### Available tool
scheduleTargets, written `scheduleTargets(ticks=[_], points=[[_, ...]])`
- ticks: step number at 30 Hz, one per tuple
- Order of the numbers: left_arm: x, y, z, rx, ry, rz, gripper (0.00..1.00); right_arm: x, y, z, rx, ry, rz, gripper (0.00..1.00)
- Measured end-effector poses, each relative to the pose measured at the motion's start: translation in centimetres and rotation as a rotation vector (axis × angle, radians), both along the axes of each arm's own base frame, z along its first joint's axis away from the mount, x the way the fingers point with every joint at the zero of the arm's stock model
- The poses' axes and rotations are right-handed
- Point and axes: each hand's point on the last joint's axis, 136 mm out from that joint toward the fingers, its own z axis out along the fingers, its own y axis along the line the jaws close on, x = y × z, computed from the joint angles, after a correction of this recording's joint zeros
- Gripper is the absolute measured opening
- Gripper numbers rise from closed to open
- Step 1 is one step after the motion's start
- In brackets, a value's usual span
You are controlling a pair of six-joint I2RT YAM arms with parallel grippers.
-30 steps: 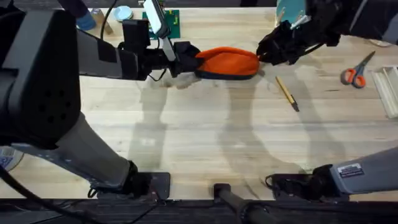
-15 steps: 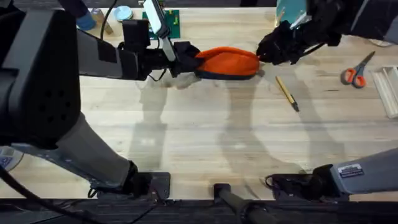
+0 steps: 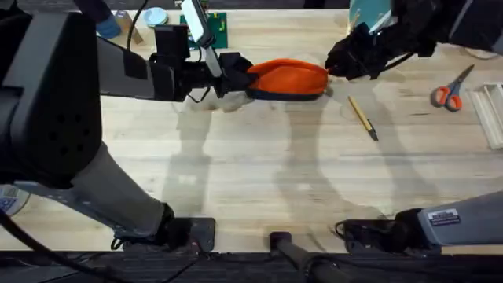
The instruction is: Unzip the bag, pick up the pens from the table one at a time and place them inside, then zip the bag closed.
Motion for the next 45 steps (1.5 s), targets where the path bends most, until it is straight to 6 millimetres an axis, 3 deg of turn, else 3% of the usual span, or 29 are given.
scheduleTargets(ticks=[17,45], points=[[0.1,0.1,0.0,0.002,0.0,0.004,0.042,-0.3,0.2,2.3,0.006,-0.057,0.024,0.033],[0.1,0.1,0.0,0.002,0.0,0.004,0.042,-0.1,0.5,2.4,-0.028,-0.096,0.092,0.033]])
